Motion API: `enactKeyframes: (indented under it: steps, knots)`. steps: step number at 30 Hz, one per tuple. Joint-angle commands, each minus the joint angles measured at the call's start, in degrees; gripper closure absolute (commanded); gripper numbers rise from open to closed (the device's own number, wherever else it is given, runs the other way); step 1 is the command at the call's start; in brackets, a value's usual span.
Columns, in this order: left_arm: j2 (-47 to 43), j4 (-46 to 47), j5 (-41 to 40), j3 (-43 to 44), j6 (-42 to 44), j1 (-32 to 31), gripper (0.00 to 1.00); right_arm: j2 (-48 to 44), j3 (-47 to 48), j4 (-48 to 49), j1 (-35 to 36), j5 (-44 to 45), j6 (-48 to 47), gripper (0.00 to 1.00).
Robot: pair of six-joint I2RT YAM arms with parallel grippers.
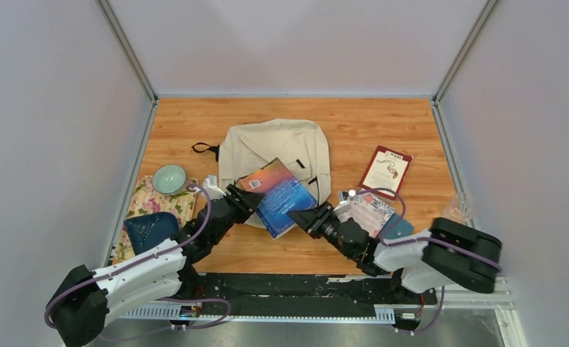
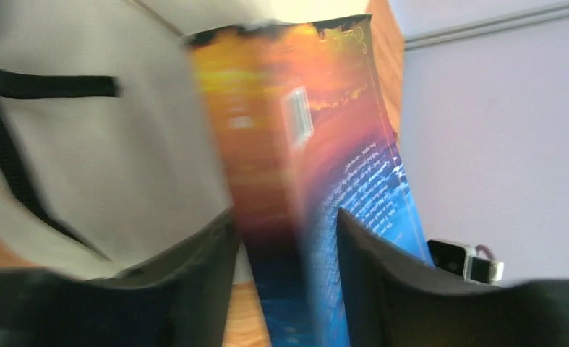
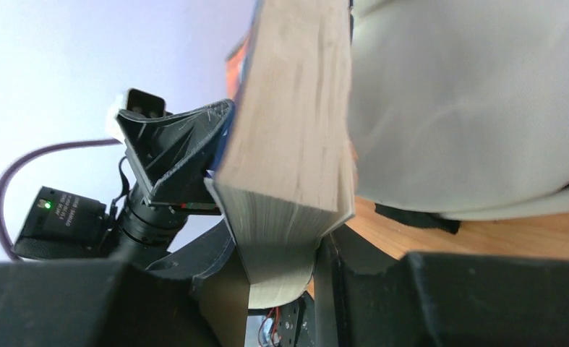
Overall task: Pack the student bag
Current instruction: Pick up the book from the center of the board, then place the book in the student bag.
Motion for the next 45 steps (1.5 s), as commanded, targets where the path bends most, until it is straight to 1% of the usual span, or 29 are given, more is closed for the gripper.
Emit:
enactKeyframes:
  steps: [1, 2, 3, 5, 6, 7, 8, 9, 10, 11, 12, 13, 14, 16, 17, 18, 20, 24, 25, 29, 34, 41, 43, 44, 45]
  knots:
    - [-0.2, -4.7, 4.1, 9.1, 16.1, -0.3, 0.29, -17.1, 4.9, -10.8, -0.3, 6.0, -10.2, 1.0]
    - [-0.1, -6.6, 3.9, 10.5, 17.8, -0.3, 0.22, -20.2, 5.9, -19.8, -0.3, 7.9, -11.0, 1.0]
    - [-0.1, -10.8, 3.6, 13.2, 19.5, -0.3, 0.16, -26.0, 6.7, -23.9, -0.4, 8.8, -11.9, 1.0]
    - [-0.2, -15.1, 2.2, 15.8, 24.5, -0.1, 0.14, -31.2, 8.4, -33.2, -0.4, 11.8, -15.2, 1.0]
    - [-0.4, -19.7, 1.6, 18.4, 26.2, 0.1, 0.14, -35.8, 8.8, -35.6, -0.4, 12.5, -16.5, 1.0]
    - [-0.5, -21.7, 0.4, 19.7, 30.1, 0.2, 0.14, -38.0, 9.8, -38.5, -0.4, 13.1, -18.2, 1.0]
    - [-0.8, -23.5, -0.2, 21.0, 32.0, 0.2, 0.14, -40.1, 10.2, -43.4, -0.4, 14.3, -19.1, 1.0]
    - [-1.4, -26.7, -0.9, 23.3, 33.7, 0.4, 0.14, -44.0, 10.5, -45.6, -0.4, 14.6, -20.1, 1.0]
    - [-1.8, -28.1, -2.1, 24.3, 36.6, 0.5, 0.14, -46.1, 10.9, -47.6, -0.5, 14.9, -20.9, 1.0]
    - [-2.2, -29.1, -2.3, 24.9, 37.8, 0.4, 0.14, -48.1, 11.8, -51.6, -0.5, 15.1, -22.5, 1.0]
    - [-3.2, -30.3, -2.6, 25.3, 38.6, 0.5, 0.14, -51.8, 12.1, -53.5, -0.4, 15.2, -23.2, 1.0]
    - [-3.8, -30.2, -2.3, 25.0, 39.7, 0.4, 0.14, -53.5, 12.7, -55.7, -0.5, 15.5, -23.8, 1.0]
    - [-4.3, -29.9, -2.1, 24.6, 40.0, 0.6, 0.14, -57.0, 14.6, -61.2, -0.5, 16.3, -24.0, 1.0]
    - [-5.3, -29.2, -1.4, 24.1, 40.6, 0.6, 0.14, -60.1, 16.3, -65.8, -0.5, 16.5, -25.0, 1.0]
    - [-5.3, -28.9, -1.5, 24.4, 40.9, 0.7, 0.14, -61.4, 17.3, -70.2, -0.5, 16.9, -25.4, 1.0]
    - [-4.8, -28.4, -1.5, 25.1, 41.5, 0.6, 0.14, -63.6, 19.7, -72.2, -0.5, 17.0, -26.3, 1.0]
    - [-3.9, -27.6, -1.5, 26.2, 44.2, 0.8, 0.14, -65.8, 21.4, -76.9, -0.5, 17.4, -27.3, 1.0]
    - [0.9, -30.0, -0.2, 33.4, 47.3, 1.5, 0.14, -66.8, 26.7, -82.9, -0.6, 18.1, -28.7, 1.0]
    - [1.7, -30.6, 0.6, 34.3, 48.1, 1.6, 0.14, -66.6, 28.8, -84.2, -0.5, 17.9, -29.1, 1.0]
    - [2.8, -30.5, 3.1, 34.8, 48.8, 1.7, 0.14, -66.5, 31.5, -88.9, -0.5, 17.5, -28.4, 1.0]
    - [1.7, -30.6, 4.2, 33.9, 49.4, 2.2, 0.14, -67.4, 30.8, -87.8, -0.5, 17.5, -28.1, 1.0]
    - [1.3, -30.5, 5.0, 35.1, 51.3, 2.8, 0.12, -61.7, 34.0, -86.3, -0.5, 16.9, -29.7, 1.0]
    - [3.0, -31.4, 5.6, 37.2, 52.4, 3.3, 0.12, -60.9, 35.1, -85.9, -0.5, 18.2, -30.6, 1.0]
    - [3.9, -32.0, 5.8, 38.3, 53.0, 3.6, 0.12, -60.3, 35.6, -85.8, -0.5, 20.2, -30.8, 1.0]
    - [5.8, -33.8, 6.3, 40.8, 53.8, 4.0, 0.12, -60.0, 36.4, -85.9, -0.6, 21.1, -31.8, 1.0]
